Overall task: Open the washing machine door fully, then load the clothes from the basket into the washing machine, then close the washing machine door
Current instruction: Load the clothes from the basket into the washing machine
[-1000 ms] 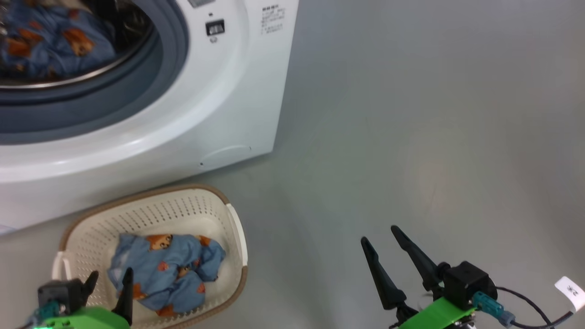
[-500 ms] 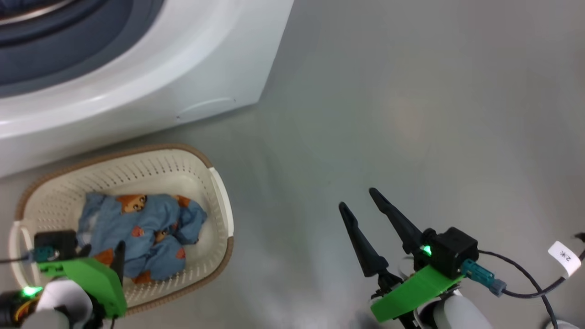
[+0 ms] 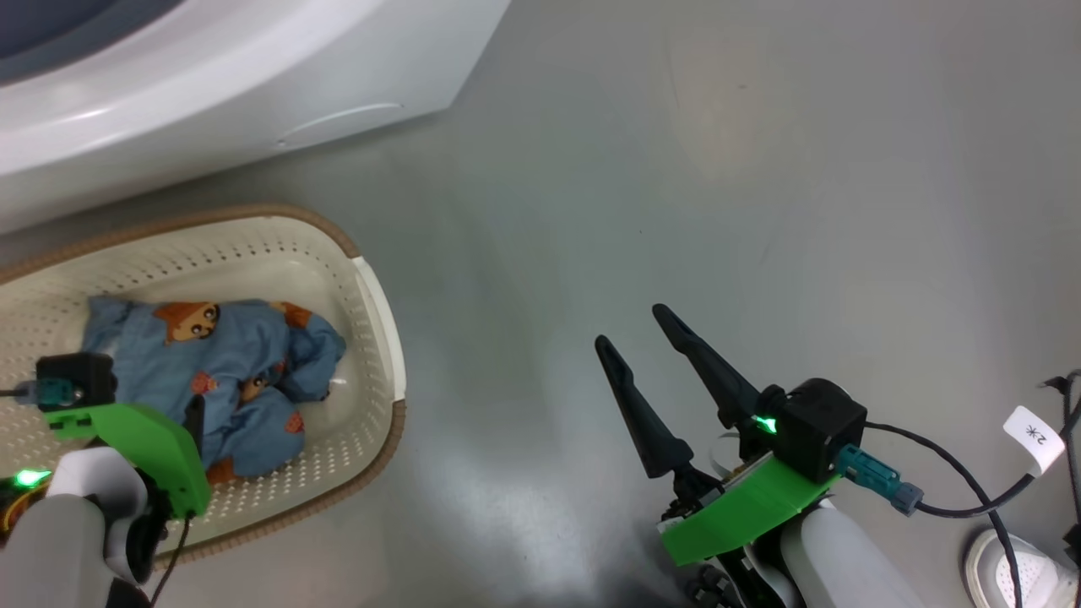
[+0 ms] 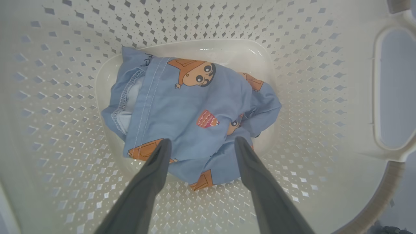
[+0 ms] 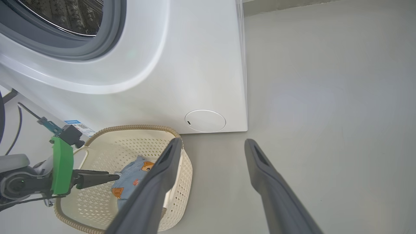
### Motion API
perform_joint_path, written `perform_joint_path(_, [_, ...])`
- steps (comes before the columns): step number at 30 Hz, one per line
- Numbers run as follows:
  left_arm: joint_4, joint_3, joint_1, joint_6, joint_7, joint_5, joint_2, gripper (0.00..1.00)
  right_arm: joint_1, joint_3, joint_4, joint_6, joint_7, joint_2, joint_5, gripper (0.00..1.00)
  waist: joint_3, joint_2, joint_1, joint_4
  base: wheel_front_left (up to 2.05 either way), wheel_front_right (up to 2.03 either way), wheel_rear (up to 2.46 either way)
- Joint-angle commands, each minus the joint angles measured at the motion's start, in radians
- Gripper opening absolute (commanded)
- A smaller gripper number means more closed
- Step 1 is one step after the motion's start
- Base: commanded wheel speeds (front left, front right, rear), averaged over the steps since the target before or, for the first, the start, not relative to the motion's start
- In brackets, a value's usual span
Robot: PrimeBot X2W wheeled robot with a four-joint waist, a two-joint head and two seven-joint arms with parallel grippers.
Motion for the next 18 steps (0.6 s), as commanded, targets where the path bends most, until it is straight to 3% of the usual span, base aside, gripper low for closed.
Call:
perform_joint_path(1, [0.003, 0.025, -0.015, 0.012, 0.001, 0.013, 0.037, 1.0, 0.002, 0.031, -0.024, 0.002, -0.012, -0.001, 0.021, 1.0, 0.025, -0.0001, 0.0, -0.013, 0.0, 0.0, 0.0])
perform_joint_path(18, [0.106, 0.008, -0.1, 0.041, -0.022, 0.024, 0.075, 1.0, -0.035, 0.061, -0.046, 0.002, -0.012, -0.001, 0.036, 1.0, 0.135, -0.0001, 0.0, -0.04, 0.0, 0.0, 0.0])
